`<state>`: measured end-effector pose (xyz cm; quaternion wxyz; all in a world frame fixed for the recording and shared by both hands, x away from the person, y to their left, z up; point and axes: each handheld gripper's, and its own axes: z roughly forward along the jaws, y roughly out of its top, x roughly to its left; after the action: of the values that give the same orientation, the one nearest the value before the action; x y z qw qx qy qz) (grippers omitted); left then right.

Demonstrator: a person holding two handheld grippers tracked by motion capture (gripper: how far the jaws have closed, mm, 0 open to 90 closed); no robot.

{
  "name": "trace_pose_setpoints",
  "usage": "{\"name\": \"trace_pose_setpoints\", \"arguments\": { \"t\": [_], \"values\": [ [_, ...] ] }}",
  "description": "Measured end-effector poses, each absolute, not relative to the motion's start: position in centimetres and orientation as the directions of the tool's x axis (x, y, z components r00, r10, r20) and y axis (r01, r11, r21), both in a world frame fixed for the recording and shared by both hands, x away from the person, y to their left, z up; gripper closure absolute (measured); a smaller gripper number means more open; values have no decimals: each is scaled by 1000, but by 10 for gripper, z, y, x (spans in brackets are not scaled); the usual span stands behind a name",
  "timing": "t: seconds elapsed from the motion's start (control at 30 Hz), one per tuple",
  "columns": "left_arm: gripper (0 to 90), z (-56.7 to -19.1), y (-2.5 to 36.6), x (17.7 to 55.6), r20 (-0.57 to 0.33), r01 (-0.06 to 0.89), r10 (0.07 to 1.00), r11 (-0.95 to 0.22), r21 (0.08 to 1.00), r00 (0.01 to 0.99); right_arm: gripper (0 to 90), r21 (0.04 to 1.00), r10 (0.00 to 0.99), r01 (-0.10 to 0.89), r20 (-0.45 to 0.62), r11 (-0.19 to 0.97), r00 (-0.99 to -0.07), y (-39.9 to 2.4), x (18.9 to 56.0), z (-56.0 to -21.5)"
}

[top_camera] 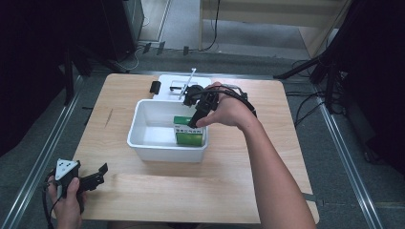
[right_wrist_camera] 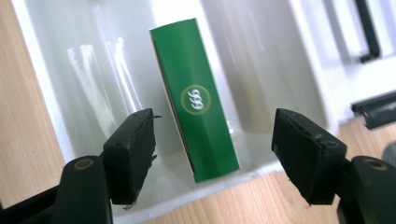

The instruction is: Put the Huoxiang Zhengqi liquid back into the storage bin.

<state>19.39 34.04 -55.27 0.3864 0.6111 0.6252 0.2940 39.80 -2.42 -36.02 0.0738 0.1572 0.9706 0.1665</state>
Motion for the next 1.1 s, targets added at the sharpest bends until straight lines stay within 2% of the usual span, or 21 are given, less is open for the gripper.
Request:
{"name": "trace_pose_setpoints", "arguments": {
  "t": [0.1,0.13,0.17,0.33,0.53,0.63,0.67,0.73,1.1],
  "values": [
    [9,-553,340,194,-123,538,991,80,839,45,299,392,396,333,-88,858,-914,-31,397,-353],
    [8,-553,340,194,-124,537,991,80,840,45,293,419,445,373,-86,828,-891,-37,396,-349],
    [8,-553,340,194,-123,538,991,79,839,46,293,419,445,373,-86,828,-891,-37,396,-349],
    [8,-553,340,194,-122,537,991,78,840,47,216,472,559,457,-94,754,-824,-56,397,-343],
    [8,-553,340,194,-121,536,992,78,840,46,137,562,656,534,-21,632,-755,-84,398,-344],
    [8,-553,340,194,-119,536,992,76,841,46,109,602,686,534,-31,593,-727,-98,397,-347],
    [9,-553,340,194,-118,537,992,75,841,46,54,612,703,543,-30,575,-711,-103,396,-348],
    [8,-553,340,194,-119,537,992,76,840,46,4,630,716,549,-16,549,-698,-109,396,-351],
    [8,-553,340,194,-117,539,992,74,839,46,0,726,774,538,11,429,-633,-148,383,-368]
  ]
}}
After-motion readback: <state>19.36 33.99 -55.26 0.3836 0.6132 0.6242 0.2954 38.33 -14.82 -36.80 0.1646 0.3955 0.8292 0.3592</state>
